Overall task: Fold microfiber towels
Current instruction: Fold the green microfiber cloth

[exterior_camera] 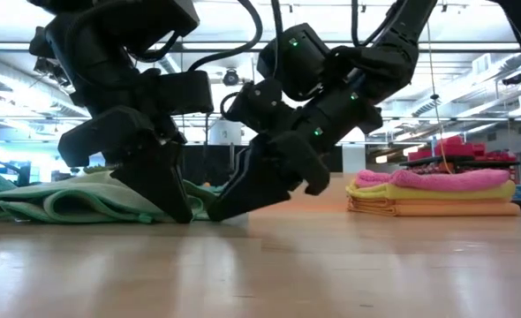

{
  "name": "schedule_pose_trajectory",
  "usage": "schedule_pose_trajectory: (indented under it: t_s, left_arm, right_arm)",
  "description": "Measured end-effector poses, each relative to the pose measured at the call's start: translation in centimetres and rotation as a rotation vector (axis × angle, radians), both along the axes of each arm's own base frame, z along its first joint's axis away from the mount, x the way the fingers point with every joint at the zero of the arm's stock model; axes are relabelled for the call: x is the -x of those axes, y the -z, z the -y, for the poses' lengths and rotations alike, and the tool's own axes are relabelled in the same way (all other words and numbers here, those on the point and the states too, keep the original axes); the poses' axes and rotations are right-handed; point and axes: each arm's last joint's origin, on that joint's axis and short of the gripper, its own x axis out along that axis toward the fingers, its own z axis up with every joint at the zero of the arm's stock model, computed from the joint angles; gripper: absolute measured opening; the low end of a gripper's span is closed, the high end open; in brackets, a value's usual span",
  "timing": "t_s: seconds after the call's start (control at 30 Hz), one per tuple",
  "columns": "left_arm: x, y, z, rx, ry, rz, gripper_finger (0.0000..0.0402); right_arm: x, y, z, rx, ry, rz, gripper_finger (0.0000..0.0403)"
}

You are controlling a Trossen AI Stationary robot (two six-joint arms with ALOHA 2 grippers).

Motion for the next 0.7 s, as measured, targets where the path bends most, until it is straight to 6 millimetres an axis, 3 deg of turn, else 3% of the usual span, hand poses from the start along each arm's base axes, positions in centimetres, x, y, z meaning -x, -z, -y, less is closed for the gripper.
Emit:
schedule_pose_trajectory:
  t_s: [0.3,0.43,0.53,0.7]
  left_arm:
    - [-0.1,0.0,0.0,0.003,-0.001,0.009,0.0006]
    - [-0.4,-0.8,0.4,0.006,0.01,0.021,0.0006]
    - [-0.3,-2.7,0.8,-0.005,0.038,0.024,0.0005]
    - [0.7,-7.7,1.6,-0.063,0.031,0.071,0.0005]
  right_arm:
    - [0.0,0.5,0.4,0.03,0.056,-0.013,0.0124]
    - [0.0,0.6,0.4,0.03,0.112,-0.022,0.0077]
    - [0.0,0.7,0.5,0.048,0.123,-0.028,0.0019]
    - [0.8,-0.8,0.4,0.082,0.121,-0.071,0.0006]
